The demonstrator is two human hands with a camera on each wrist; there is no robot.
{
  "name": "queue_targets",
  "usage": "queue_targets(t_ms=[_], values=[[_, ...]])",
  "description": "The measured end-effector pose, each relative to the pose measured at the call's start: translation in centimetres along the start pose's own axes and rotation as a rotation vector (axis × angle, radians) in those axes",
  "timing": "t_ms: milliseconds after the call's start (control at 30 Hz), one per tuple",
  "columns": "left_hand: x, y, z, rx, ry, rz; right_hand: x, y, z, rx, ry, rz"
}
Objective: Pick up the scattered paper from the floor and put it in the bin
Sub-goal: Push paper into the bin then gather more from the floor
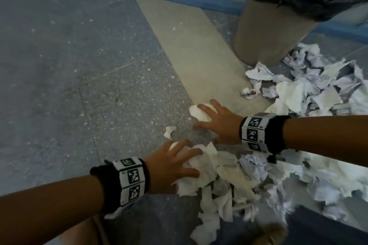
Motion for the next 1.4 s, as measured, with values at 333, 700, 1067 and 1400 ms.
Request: queue_targets(t_ms=[333, 700, 1067, 1400], values=[[-2.0, 5.8, 2.8, -0.509, -0.204, -0.412, -3.4, -0.7, 0.5, 0.048, -0.447, 0.491], [0.5, 8.4, 0.3, -0.534, -0.035, -0.106, 0.8, 6.6, -4.0, -0.473, 0.002, 0.118], [-1.9, 10.5, 1.8, -0.751, -0.277, -0.363, 3.8, 11.6, -1.5, -0.994, 0.001, -0.069], [-5.0, 12.8, -0.7, -0.843, -0.427, -0.500, 0.0, 15.4, 3.2, -1.019, -0.283, 0.025]])
Point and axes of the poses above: each hand's wrist, its own z-axis towards the middle knuckle, its own x-axis out of the palm, y = z × x, the point moved 5 cm from there along z, towards the middle knuckle, and after that the axes turned 15 degrees about -y, right-handed, at the moved point
